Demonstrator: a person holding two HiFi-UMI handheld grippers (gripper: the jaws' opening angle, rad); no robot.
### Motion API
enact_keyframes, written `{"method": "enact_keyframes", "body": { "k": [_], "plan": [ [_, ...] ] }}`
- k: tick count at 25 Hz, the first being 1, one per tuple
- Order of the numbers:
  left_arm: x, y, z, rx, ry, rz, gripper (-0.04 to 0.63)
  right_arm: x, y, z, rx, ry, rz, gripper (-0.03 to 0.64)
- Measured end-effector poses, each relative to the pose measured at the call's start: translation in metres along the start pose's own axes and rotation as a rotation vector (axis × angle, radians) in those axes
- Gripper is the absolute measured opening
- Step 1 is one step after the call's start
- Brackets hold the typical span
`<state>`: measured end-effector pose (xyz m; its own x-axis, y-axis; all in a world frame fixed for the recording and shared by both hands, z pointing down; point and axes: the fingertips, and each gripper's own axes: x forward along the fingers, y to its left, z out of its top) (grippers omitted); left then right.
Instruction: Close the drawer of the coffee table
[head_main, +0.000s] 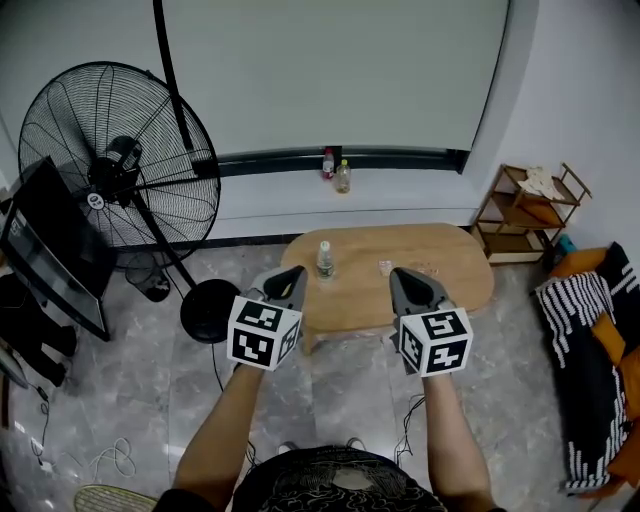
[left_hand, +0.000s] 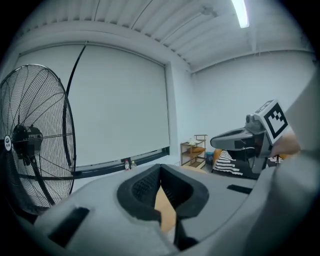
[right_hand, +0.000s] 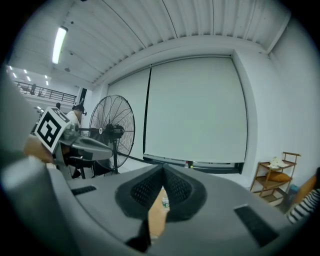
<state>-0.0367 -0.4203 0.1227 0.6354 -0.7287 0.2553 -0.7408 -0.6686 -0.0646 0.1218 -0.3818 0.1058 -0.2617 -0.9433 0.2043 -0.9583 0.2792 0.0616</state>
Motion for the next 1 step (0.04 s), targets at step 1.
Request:
{"method": "enact_keyframes", "body": {
  "k": [1],
  "plan": [
    [0.0,0.0,-0.0005,0.0,0.0,-0.002,0.002,0.0,0.0007,0.0,0.001,0.0,-0.001,0.005]
  ]
}}
